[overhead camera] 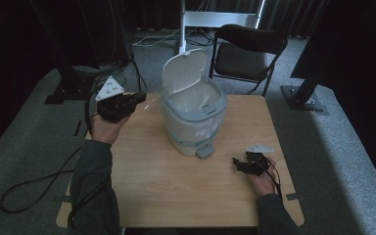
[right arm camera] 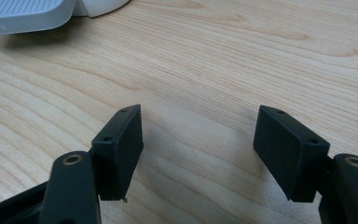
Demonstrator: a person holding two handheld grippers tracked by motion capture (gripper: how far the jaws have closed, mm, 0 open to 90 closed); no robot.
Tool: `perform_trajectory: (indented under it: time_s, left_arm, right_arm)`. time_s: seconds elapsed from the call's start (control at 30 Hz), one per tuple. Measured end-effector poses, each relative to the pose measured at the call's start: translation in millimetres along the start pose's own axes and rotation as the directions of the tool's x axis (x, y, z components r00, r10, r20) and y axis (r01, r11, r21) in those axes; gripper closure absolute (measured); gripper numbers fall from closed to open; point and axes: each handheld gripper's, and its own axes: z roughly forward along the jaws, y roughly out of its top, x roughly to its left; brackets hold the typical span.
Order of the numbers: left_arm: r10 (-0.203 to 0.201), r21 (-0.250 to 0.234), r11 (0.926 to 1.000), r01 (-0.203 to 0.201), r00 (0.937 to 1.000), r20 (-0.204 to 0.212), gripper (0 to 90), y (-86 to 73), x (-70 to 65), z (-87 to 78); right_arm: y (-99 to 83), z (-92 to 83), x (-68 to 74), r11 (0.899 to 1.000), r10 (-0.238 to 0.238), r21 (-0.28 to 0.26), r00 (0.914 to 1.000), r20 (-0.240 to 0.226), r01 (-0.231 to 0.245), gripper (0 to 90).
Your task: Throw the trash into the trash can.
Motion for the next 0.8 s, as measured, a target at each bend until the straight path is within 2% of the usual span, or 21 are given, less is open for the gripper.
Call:
perform_trajectory:
  time_s: [0.8]
  left_arm:
    - [0.003, 0.011, 0.9999, -0.004, 0.9998, 0.021, 85.8, 11.1, -3.2, 19.3]
  right_arm:
    - [0.0, 0.2, 0.1, 1.0, -0.002, -0.001, 1.0, -0.001, 0.002, 32.2]
